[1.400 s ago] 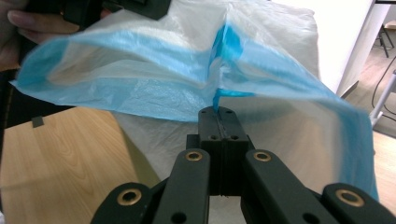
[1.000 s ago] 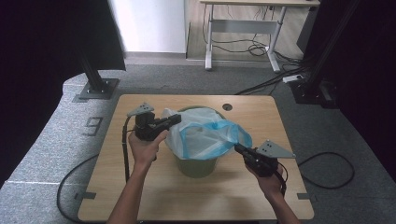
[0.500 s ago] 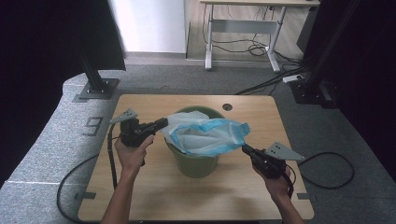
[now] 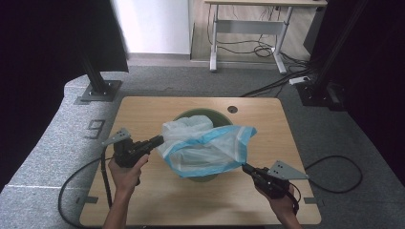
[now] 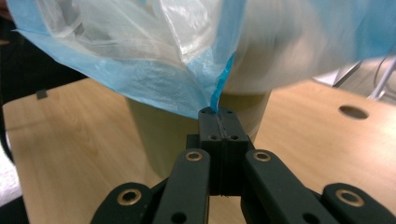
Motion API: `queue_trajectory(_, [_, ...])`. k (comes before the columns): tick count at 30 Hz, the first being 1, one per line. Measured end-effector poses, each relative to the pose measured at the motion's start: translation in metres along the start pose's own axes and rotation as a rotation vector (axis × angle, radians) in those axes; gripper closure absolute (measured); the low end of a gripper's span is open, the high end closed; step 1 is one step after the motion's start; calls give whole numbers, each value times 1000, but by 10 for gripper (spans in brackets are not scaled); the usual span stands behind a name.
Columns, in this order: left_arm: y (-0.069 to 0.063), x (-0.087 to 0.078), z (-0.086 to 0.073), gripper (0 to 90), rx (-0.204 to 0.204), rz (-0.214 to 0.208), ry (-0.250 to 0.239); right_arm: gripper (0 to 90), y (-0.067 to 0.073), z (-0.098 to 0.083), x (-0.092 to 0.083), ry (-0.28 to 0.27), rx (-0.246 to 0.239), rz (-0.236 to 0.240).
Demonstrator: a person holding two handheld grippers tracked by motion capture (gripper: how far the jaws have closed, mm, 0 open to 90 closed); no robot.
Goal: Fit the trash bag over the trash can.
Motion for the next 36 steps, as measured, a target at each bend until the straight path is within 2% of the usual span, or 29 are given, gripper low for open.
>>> queue_trajectory(6, [11, 5, -7, 899, -24, 18, 12, 887, -2, -16, 15, 41, 51, 36])
queue_trajectory(11, [20, 8, -9, 899, -30, 53, 21, 887, -5, -24, 26, 63, 71, 38])
queue_trajectory(14, [26, 9, -9, 899, -28, 81, 25, 887, -7, -25, 27, 59, 58, 29])
queue_trajectory(16, [28, 10, -9, 899, -38, 80, 24, 887, -9, -25, 28, 62, 57, 28])
queue_trajectory(21, [24, 9, -7, 894, -24, 75, 4, 887, -10, -26, 29, 75, 48, 23])
queue_trajectory(23, [21, 6, -6, 827, -16, 74, -11, 887, -10, -25, 28, 76, 48, 24])
queue_trajectory(25, [16, 4, -4, 711, 10, 115, -15, 887, -9, -23, 27, 68, 45, 20])
queue_trajectory(31, [-4, -2, 3, 514, 88, 121, -29, 886, -7, -18, 24, 62, 31, 19])
queue_trajectory(34, [-11, -1, 8, 455, 120, 114, -11, 886, -7, -17, 24, 65, 34, 17])
queue_trajectory(36, [-14, 4, 11, 431, 136, 125, 22, 886, -7, -16, 23, 62, 38, 15])
Point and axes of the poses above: each handheld gripper's, and its own axes: x roughly forward along the jaws, z roughly out of its top, y roughly to its left, the point moved 3 cm from there along x, roughly forward along the jaws, and after that the axes turned 9 degrees about y, right-handed, at the moved point
